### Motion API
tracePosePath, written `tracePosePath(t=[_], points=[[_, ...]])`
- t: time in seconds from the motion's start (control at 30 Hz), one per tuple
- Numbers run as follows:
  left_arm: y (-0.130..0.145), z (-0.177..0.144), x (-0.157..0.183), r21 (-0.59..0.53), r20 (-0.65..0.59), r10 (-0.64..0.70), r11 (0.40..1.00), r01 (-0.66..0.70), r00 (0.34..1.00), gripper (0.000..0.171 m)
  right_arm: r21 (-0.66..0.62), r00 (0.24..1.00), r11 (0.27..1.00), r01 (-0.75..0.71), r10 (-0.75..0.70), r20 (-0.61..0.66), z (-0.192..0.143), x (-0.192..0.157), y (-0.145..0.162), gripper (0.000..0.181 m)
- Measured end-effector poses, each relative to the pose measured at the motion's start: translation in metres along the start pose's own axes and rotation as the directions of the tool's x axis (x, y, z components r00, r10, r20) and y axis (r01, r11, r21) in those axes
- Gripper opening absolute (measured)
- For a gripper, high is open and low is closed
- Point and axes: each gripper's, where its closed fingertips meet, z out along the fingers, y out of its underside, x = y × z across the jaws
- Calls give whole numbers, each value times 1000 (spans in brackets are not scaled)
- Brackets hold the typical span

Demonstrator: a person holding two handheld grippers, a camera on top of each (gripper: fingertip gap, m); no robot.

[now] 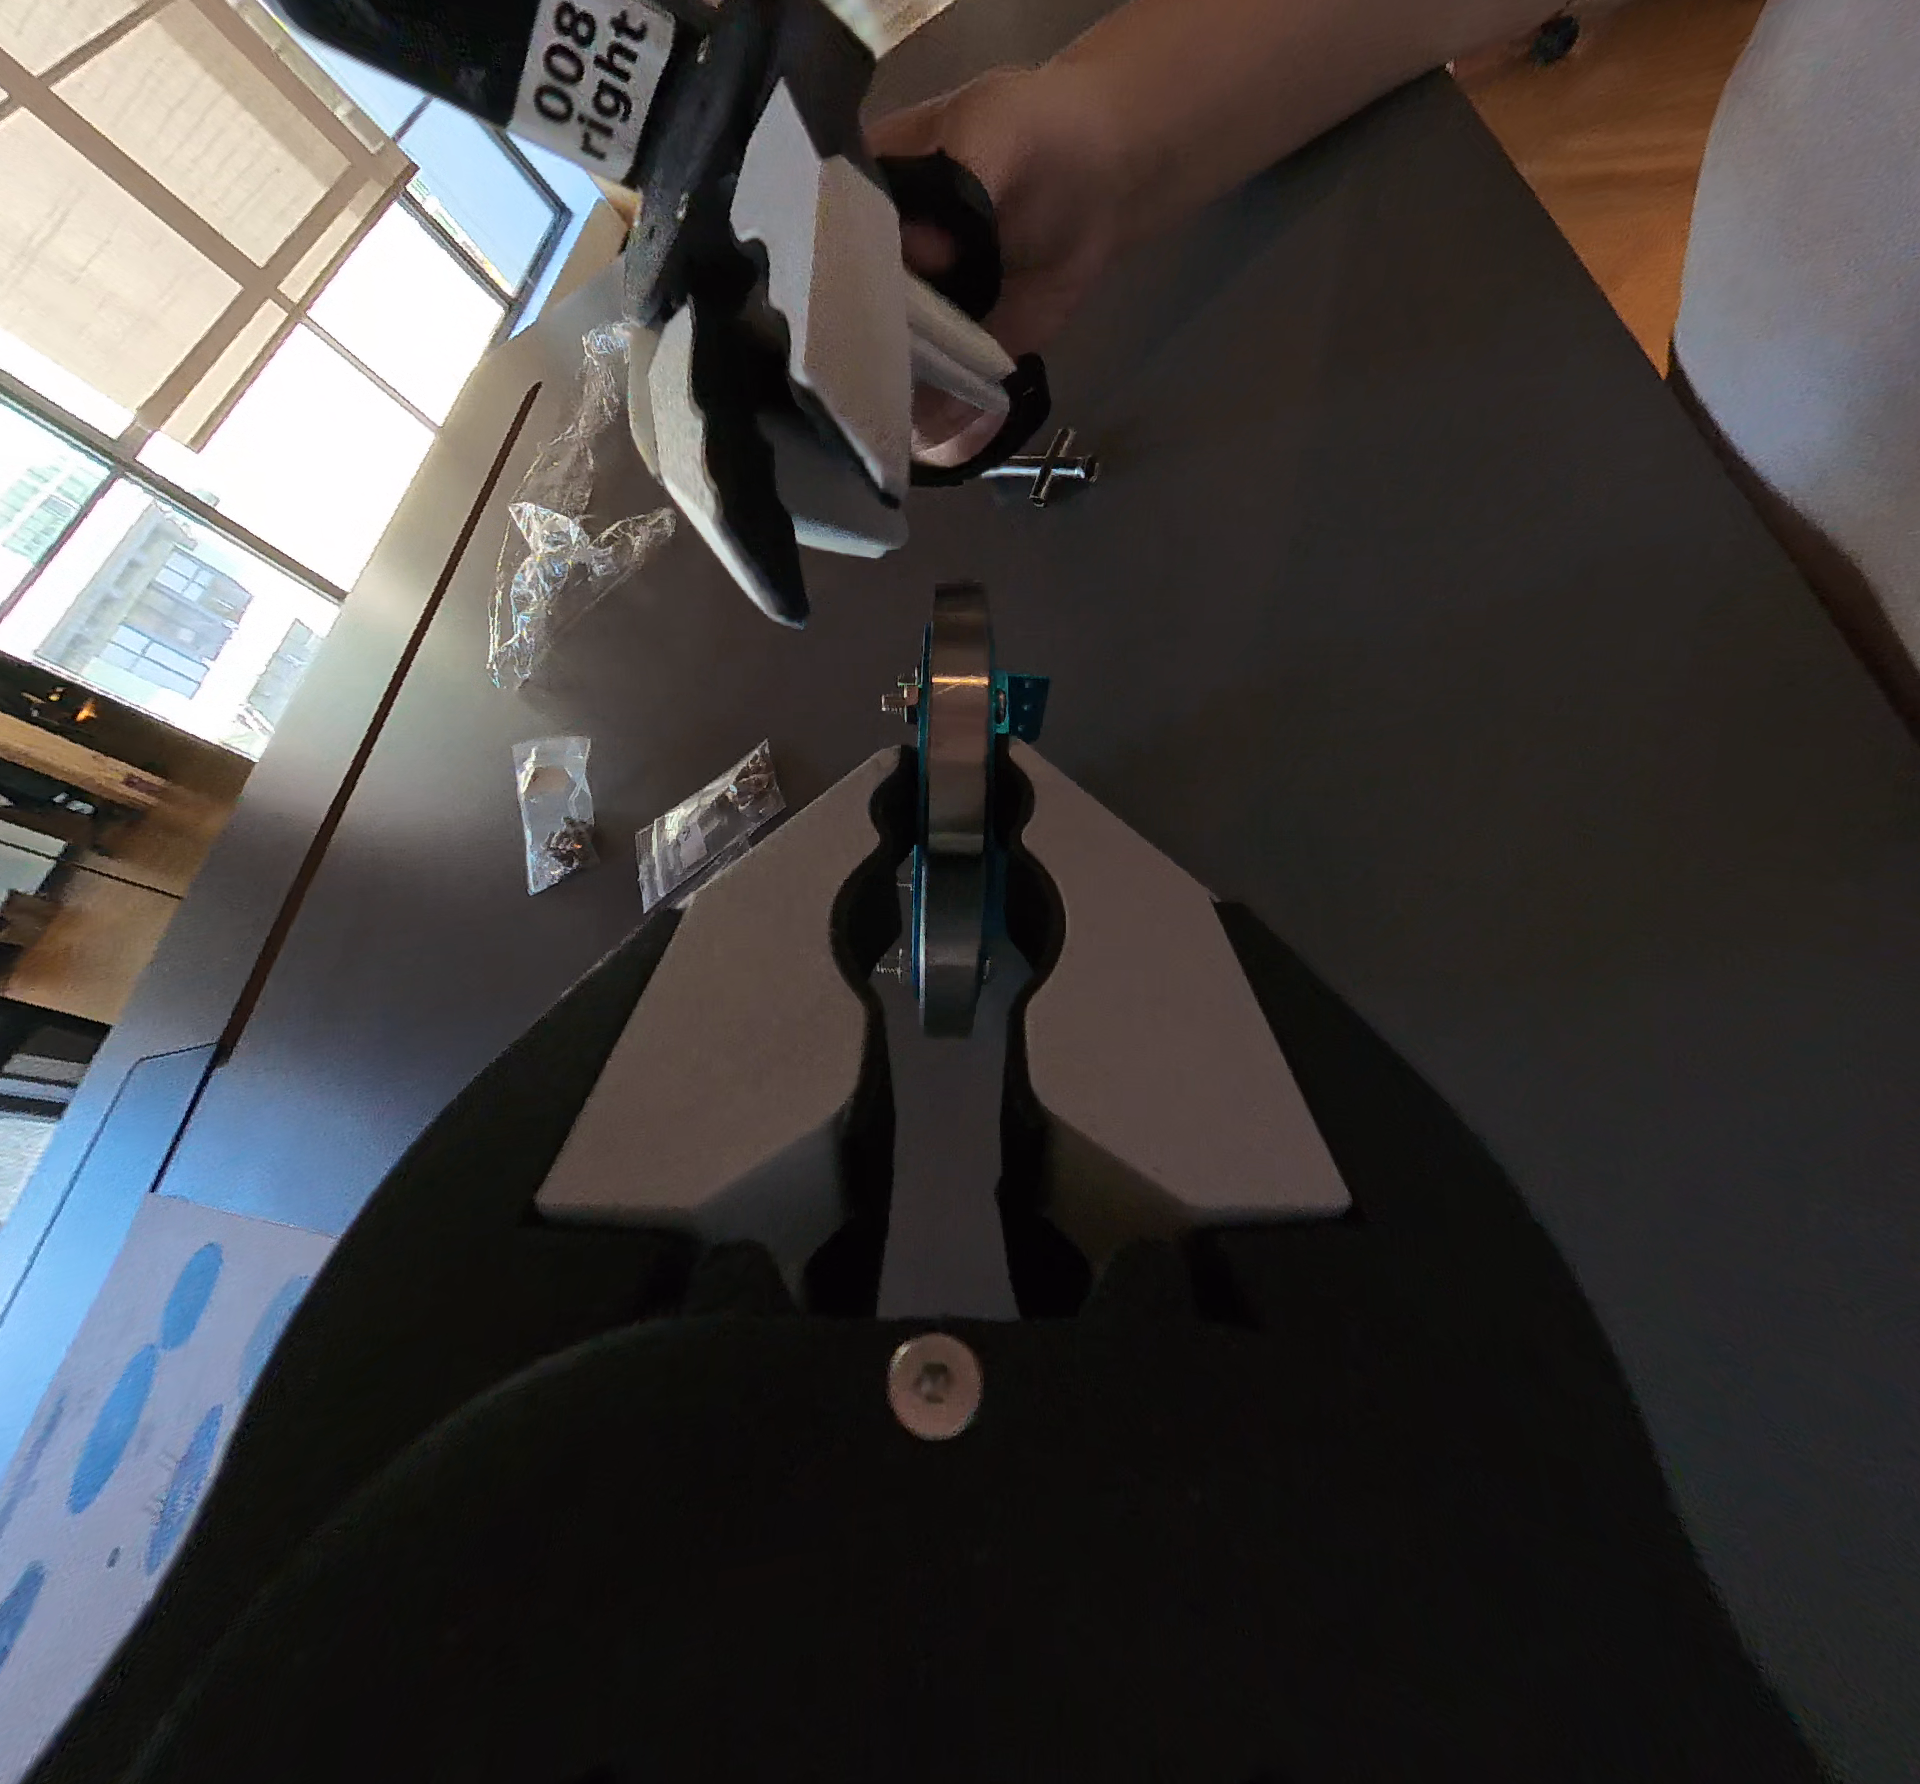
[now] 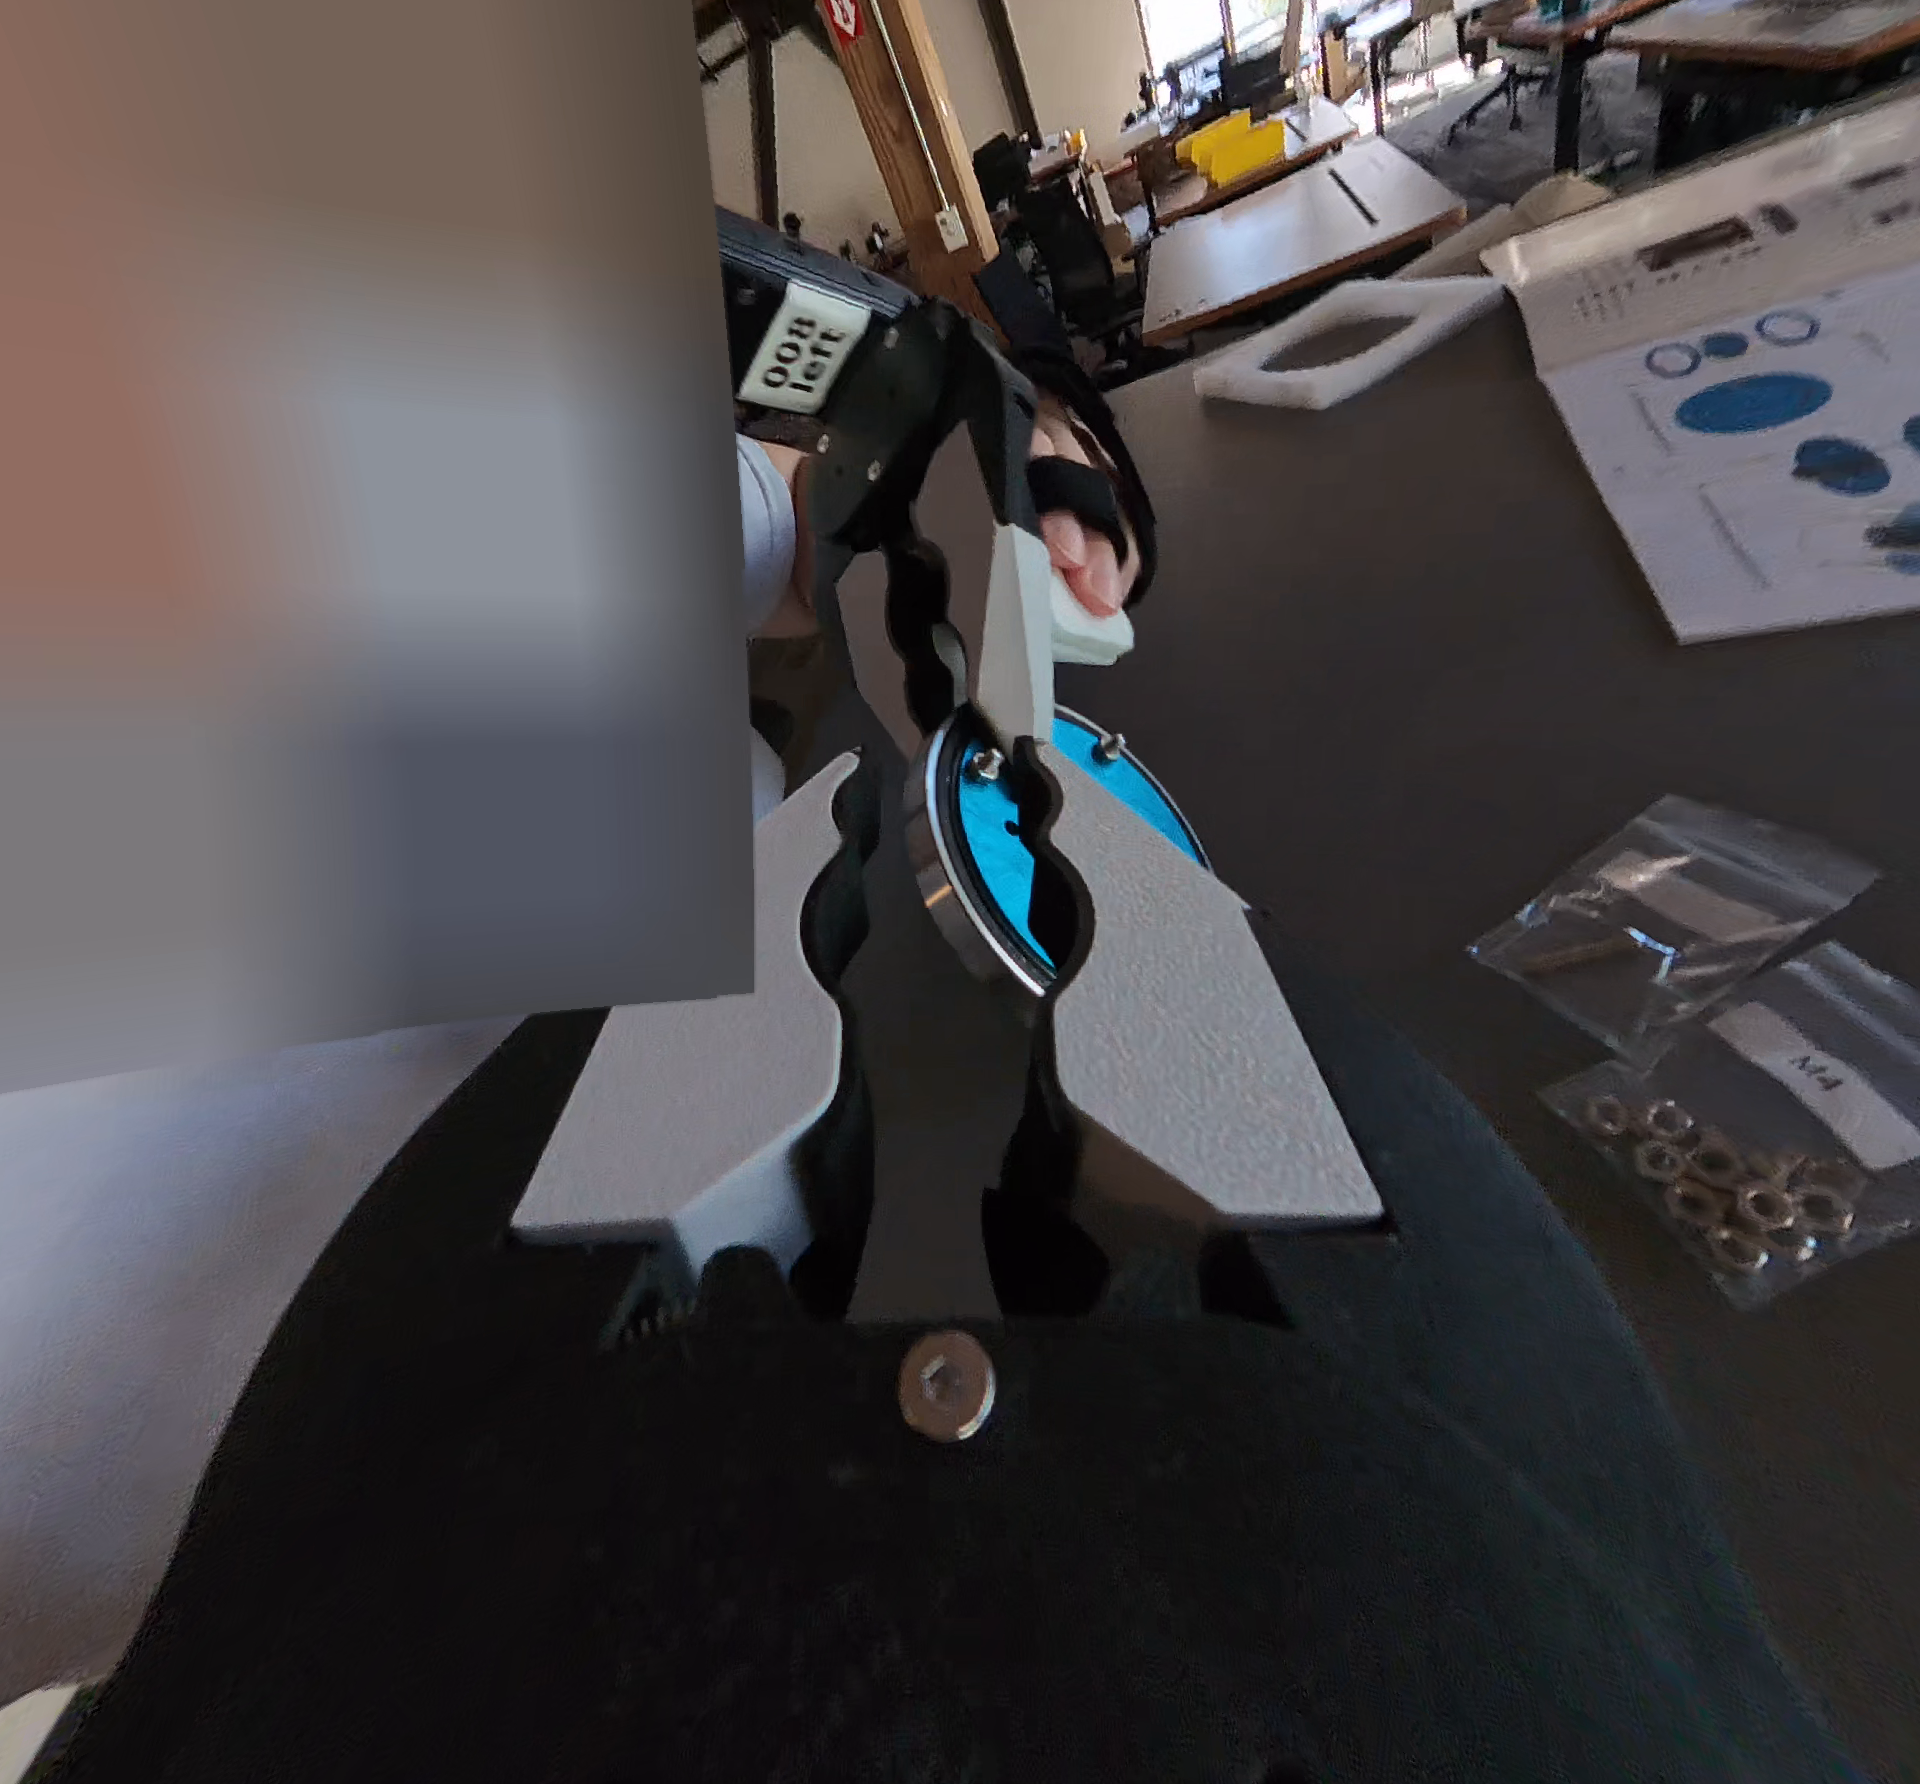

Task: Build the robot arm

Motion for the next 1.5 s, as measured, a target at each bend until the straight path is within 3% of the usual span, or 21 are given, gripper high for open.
tracePosePath(t=[0.03,0.27,0.53,0.97,1.23,1.3,1.33,1.4,1.5], points=[[0,0,1,-6,6,18,1000,-18,1000,12,-19,1000,1000,-13,13,1,2,1,4,28],[-1,2,7,-33,18,90,995,-89,996,12,-160,993,980,-118,116,-25,20,-3,27,31],[-1,4,11,-40,8,85,996,-85,996,13,-141,981,971,-192,189,-40,24,-5,26,16],[-3,7,10,-46,8,79,996,-78,997,13,-162,961,947,-277,269,-70,17,-6,28,16],[-2,7,10,-47,9,96,994,-95,995,13,-182,966,949,-255,243,-90,14,-7,29,13],[-2,6,8,-48,19,97,994,-96,995,13,-144,962,953,-267,272,17,12,-20,18,7],[0,6,6,-56,25,94,994,-92,995,13,-131,957,949,-286,290,8,10,-17,15,4],[3,5,4,-60,28,103,993,-101,994,12,-186,966,955,-231,202,-162,-1,9,28,0],[3,5,6,-61,25,123,991,-121,992,13,-134,975,985,-107,77,-210,-15,21,14,18]])
